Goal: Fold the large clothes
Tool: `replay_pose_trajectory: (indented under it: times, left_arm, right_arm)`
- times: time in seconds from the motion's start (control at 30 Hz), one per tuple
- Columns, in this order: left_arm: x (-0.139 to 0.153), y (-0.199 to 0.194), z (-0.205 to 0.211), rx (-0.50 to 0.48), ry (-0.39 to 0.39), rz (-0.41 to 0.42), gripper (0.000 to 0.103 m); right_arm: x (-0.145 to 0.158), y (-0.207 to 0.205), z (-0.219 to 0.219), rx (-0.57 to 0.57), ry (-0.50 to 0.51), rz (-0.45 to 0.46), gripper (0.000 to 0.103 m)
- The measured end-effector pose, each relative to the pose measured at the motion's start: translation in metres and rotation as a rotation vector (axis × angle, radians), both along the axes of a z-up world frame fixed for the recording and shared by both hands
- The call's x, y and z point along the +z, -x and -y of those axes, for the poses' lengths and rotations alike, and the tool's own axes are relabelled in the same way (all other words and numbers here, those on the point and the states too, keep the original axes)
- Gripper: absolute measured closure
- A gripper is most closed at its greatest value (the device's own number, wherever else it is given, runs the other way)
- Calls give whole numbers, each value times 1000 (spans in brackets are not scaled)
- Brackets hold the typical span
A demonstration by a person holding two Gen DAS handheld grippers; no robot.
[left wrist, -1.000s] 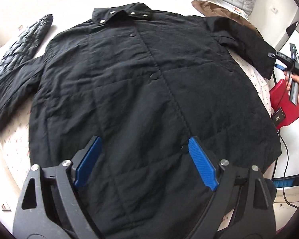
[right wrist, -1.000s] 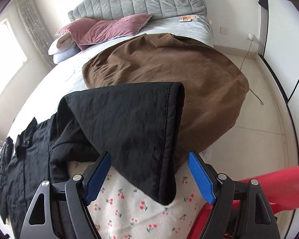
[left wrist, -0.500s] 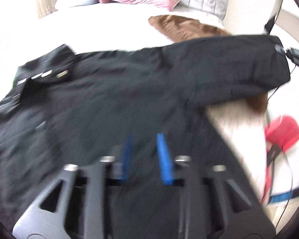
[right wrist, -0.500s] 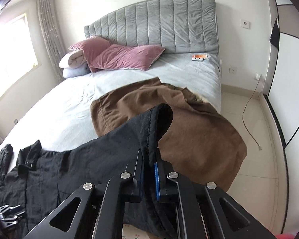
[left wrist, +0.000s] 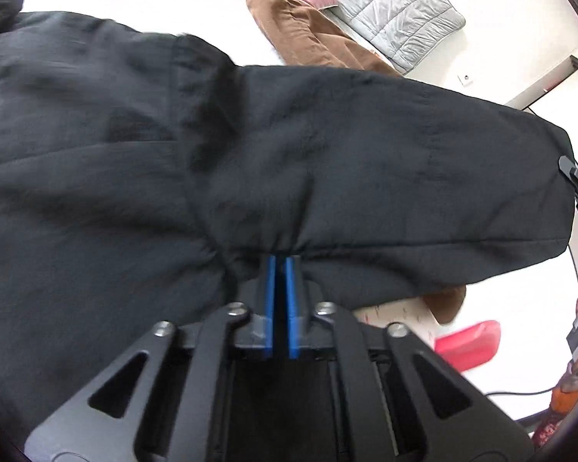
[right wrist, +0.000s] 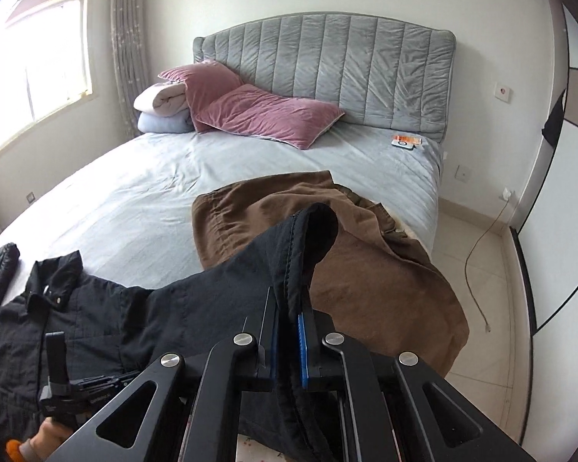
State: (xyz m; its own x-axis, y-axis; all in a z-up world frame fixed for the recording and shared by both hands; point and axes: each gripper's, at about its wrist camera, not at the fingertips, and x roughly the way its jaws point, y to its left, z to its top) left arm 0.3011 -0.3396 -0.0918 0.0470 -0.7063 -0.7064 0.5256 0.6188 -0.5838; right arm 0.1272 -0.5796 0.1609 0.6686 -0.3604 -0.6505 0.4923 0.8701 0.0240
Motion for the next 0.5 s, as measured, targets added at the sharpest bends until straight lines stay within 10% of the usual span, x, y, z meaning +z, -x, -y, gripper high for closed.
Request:
replay_pose_trajectory:
  times: [0.07, 0.1, 0.5]
  left_arm:
    - [18, 6, -26, 11, -22, 48, 31]
    - [26, 9, -40, 32, -39, 83, 24]
    - [83, 13, -226, 172, -109, 269, 21]
  right_arm:
    - [19, -2, -16, 22, 5, 8, 96]
    - [31, -4, -26, 35, 9, 12, 96]
    - [108, -85, -194, 216, 19, -55, 96]
